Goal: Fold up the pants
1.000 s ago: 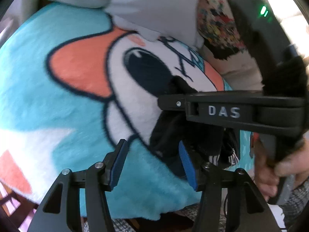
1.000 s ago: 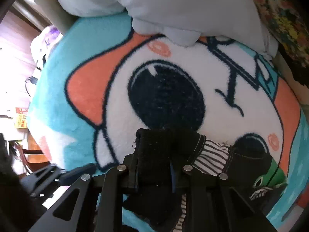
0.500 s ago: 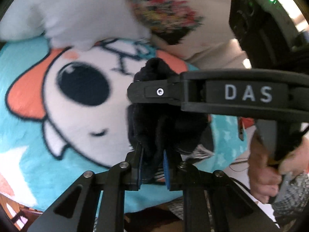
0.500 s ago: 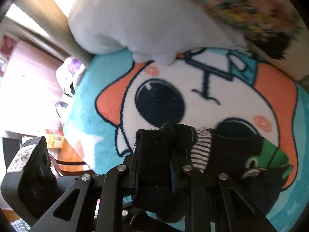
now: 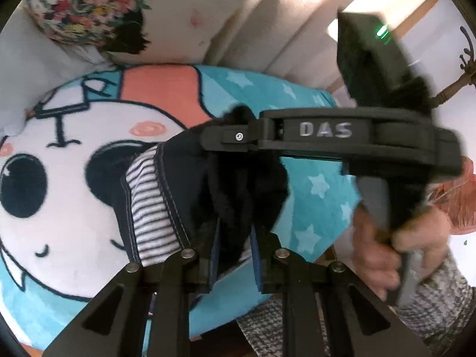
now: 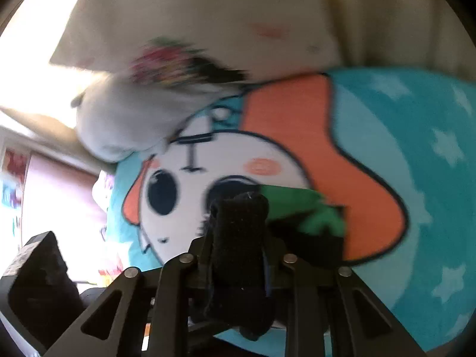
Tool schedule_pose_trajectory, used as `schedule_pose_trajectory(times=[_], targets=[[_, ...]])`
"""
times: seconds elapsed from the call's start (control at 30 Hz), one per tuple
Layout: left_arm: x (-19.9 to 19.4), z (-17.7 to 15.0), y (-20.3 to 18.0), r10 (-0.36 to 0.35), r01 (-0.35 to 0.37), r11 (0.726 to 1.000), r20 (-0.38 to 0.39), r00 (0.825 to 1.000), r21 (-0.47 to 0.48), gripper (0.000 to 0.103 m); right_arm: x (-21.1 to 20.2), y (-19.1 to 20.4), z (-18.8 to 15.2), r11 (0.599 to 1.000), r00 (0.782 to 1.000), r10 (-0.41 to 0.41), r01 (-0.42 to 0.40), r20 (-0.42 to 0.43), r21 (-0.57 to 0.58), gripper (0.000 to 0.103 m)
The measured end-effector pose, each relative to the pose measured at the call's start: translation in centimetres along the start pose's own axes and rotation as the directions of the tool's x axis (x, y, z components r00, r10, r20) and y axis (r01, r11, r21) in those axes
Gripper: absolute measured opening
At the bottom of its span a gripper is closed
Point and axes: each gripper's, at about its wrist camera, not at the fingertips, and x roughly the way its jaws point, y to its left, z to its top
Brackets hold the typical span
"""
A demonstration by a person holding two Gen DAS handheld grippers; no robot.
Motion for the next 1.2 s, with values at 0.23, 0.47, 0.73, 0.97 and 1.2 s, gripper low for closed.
schedule_pose_trajectory(times=[0.23, 0.47, 0.73, 0.97, 1.2], targets=[[-2.2, -0.7, 1.8, 0.009, -0.009, 0.999, 0.018, 1.000, -0.045, 0.040, -3.4, -7.3, -0.9, 0.978, 0.985, -0.136, 0.117, 0.107, 0.173, 0.048], [0.8, -1.5, 5.3, 0.001, -0.008, 0.976, -0.030, 1.000, -0.219, 0.040, -6.3, -3.3, -1.3, 0.988, 0.972, 0.126, -0.142, 0.196, 0.068, 0.048], [4.9, -2.5, 2.5, 0.039, -0.050, 0.991, -0.089, 0.995, -0.122, 0.047, 1.7, -4.3, -3.0, 0.925, 0.956, 0.293, -0.285, 0.005, 0.252, 0.048], [2.6, -2.6, 2.1, -0.019, 0.011, 0.995, -0.080, 0.997, -0.099, 0.047, 2.9, -6.9, -3.5, 0.936, 0.982, 0.186, -0.178, 0.001, 0.305, 0.027], [-0.5, -1.5, 6.8, 0.019, -0.017, 0.970, 0.007, 1.000, -0.241, 0.049, -1.4, -5.3, -3.2, 0.979, 0.991, 0.096, -0.111, 0.095, 0.172, 0.062]])
